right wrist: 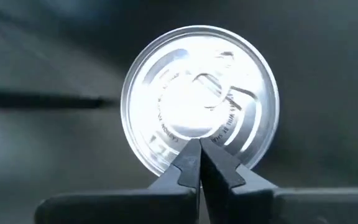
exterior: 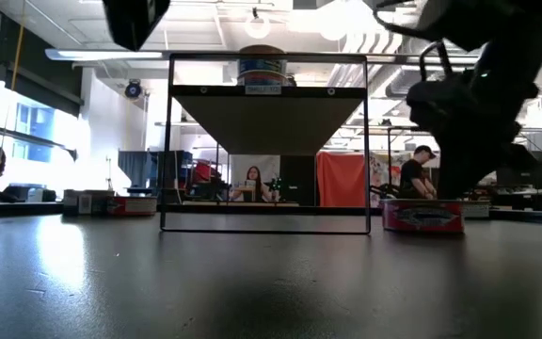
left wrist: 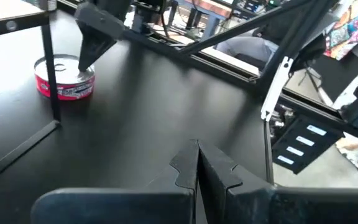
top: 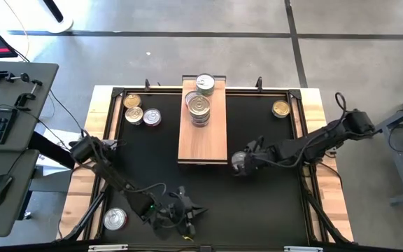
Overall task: Stack canned seafood by type on shelf
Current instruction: Stack the red tuna can on top of the red tuna can on the shelf
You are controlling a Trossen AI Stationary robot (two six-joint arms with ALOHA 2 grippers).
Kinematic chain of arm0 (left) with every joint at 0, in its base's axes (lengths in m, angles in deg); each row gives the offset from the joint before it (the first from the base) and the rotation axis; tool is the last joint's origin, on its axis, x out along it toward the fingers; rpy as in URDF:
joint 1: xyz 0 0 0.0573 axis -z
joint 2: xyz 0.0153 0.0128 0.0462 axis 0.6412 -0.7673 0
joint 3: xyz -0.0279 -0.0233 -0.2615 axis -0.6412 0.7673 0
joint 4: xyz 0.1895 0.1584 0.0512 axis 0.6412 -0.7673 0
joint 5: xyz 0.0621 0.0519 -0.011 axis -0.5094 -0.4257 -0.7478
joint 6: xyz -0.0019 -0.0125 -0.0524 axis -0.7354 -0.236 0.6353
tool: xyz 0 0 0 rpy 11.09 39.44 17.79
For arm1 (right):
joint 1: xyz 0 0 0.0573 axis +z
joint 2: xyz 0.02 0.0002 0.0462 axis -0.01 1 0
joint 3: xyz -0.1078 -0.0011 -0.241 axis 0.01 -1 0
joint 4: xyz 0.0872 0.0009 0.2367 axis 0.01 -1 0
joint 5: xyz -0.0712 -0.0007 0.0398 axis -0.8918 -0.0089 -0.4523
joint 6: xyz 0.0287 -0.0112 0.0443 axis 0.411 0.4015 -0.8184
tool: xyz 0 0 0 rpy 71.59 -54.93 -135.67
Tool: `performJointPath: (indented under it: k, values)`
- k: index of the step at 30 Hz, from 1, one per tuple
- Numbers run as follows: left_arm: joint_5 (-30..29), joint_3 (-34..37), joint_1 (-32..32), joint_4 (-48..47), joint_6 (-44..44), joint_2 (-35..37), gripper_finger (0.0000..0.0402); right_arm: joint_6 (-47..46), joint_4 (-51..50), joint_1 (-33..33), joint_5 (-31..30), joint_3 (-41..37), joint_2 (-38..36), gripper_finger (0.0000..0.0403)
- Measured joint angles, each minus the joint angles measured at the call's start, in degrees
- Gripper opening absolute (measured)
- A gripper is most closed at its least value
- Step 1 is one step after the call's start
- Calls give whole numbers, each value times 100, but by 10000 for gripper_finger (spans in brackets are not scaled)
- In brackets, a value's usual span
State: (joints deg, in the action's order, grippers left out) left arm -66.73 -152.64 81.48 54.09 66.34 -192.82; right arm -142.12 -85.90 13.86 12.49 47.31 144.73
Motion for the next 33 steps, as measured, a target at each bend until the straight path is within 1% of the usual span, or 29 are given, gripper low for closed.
performJointPath:
  k: [5, 11, 15, 18, 20, 23, 25, 29, 33]
  values:
    - [230, 2, -51, -106, -117, 16, 0, -560, 37, 711, -158, -48, 32, 0]
    - [459, 2, -17, -188, -207, 29, 0, -1311, 94, 1706, -91, -44, 36, 0]
    - [690, 2, -14, -362, -251, 31, 0, -1644, 480, 2294, -52, -42, 59, 0]
    - [883, 4, -42, -547, -269, 27, 0, -1822, 946, 2569, -126, -44, 139, 0]
    - [1041, 4, -80, -602, -434, 14, 0, -1794, 1303, 2660, -125, -44, 303, 0]
    - [1124, 4, -115, -571, -697, -10, 0, -1781, 1920, 2682, -60, -13, 715, 0]
    - [1235, 4, -154, -579, -708, -19, 0, -1676, 2194, 2667, -42, 164, 1058, 0]
    - [1355, 4, -174, -674, -703, -37, 0, -1176, 2328, 2491, 75, 849, 1795, 0]
    - [1379, 4, -183, -765, -833, -37, 0, -460, 2270, 2273, 199, 1871, 2563, 0]
